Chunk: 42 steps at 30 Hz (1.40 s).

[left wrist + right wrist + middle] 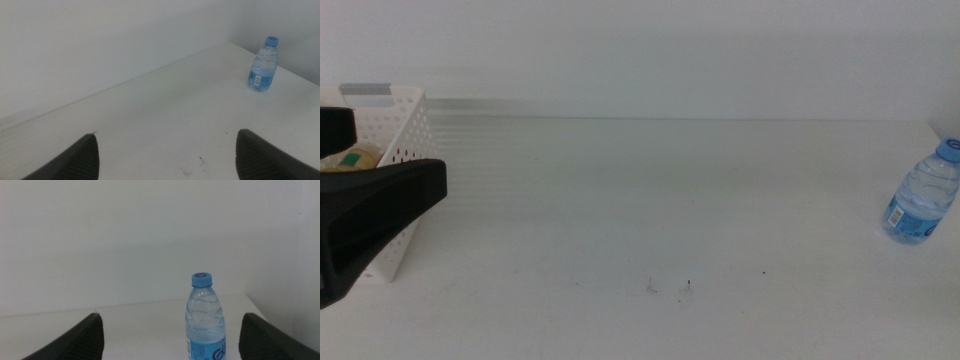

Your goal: Use arms to grab the bottles and put them into the dustbin to the left of the table.

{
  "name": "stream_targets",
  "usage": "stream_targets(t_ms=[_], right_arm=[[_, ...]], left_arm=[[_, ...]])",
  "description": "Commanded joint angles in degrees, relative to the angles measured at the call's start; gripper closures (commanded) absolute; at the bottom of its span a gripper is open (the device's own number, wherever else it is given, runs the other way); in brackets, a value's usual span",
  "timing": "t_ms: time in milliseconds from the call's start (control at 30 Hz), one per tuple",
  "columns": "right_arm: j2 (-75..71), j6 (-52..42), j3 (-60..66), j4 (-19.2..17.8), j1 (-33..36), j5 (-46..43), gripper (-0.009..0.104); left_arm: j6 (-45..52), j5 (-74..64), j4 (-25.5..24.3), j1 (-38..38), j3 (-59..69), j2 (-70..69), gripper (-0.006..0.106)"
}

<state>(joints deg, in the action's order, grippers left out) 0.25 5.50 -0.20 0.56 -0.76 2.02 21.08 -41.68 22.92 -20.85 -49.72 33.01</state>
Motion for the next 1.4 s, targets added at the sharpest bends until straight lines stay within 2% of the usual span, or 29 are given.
stream_targets(t_ms=[0,133,267,400,567,700,933,1133,1233,1367], right_arm=[[-0.25,-0.32,0.2,-0.56,-0.43,-2.02,0.014],[-0.25,-1.28,0.2,-1.92,-0.43,-7.22,0.014],[-0.07,-2.71,0.2,-1.92,-0.43,-7.88,0.014],[10.9,-3.12,0.2,-1.92,-0.43,-10.84,0.014],[29.66,-5.5,0.2,-1.92,-0.43,-21.28,0.014],[42.19,-5.5,0.2,-0.24,-0.43,-31.47,0.014],[53.94,-5.5,0.2,-0.13,-0.43,-42.72,0.014],[58.8,-5.5,0.2,-1.03,-0.43,-46.84,0.014],[59.12,-8.61,0.2,-1.01,-0.91,-46.95,0.014],[59.12,-5.12,0.2,-1.56,-6.74,-48.42,0.014]], left_arm=[[0.04,0.83,0.01,-0.28,-0.03,-0.2,0.007],[0.04,0.83,0.01,-0.28,-0.03,-0.2,0.007],[0.04,0.83,0.01,-0.28,-0.03,-0.2,0.007],[0.04,0.83,0.01,-0.28,-0.03,-0.2,0.007],[0.04,0.83,0.01,-0.28,-0.03,-0.2,0.007],[0.04,0.83,0.01,-0.28,-0.03,-0.2,0.007],[0.04,0.83,0.01,-0.28,-0.03,-0.2,0.007],[0.04,0.83,0.01,-0.28,-0.03,-0.2,0.007],[0.04,0.83,0.01,-0.28,-0.03,-0.2,0.007],[0.04,0.83,0.01,-0.28,-0.03,-0.2,0.007]])
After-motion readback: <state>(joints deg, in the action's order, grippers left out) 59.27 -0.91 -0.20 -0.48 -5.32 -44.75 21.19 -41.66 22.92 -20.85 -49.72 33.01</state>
